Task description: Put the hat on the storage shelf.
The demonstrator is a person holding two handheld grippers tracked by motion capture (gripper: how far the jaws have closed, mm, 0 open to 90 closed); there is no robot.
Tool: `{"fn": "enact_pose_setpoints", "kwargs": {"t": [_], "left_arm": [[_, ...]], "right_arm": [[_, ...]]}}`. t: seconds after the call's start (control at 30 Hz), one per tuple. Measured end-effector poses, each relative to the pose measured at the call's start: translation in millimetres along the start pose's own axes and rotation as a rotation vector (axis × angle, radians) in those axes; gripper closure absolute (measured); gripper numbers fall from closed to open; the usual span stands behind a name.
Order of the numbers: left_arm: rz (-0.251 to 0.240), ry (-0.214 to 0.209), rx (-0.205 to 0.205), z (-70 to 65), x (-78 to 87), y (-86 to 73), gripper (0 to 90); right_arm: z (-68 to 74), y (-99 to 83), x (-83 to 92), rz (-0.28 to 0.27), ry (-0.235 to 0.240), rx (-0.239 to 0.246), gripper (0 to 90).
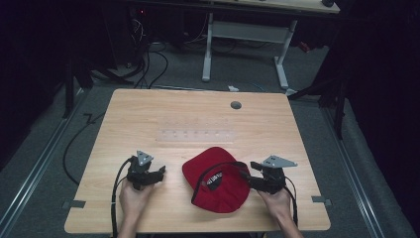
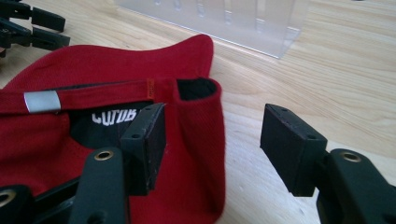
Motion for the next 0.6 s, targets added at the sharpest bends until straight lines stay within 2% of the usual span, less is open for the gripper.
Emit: {"fn": "enact_pose_setpoints", "kwargs": {"t": [0.43,0.6], "left_arm": [[0.001,0.0,-0.002,0.1,0.0,-0.1,29.4],[0.001,0.0,-0.002,0.0,0.0,-0.2,29.3]], "right_arm": [[2.7,-0.8,-33.1,0.063,0.036,-0.004,42.7],[3.1,-4.5,-42.7,0.081,0.041,0.0,47.6]]}}
Point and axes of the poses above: each handheld gripper's, and its own axes: x roughly backward along the jaws, y roughly out of its top, z roughly to its left, the point moved 7 cm from there along -x, roughly forward along the jaws, and after that the axes turned 3 degrees about -z, right-handed, at the moved point
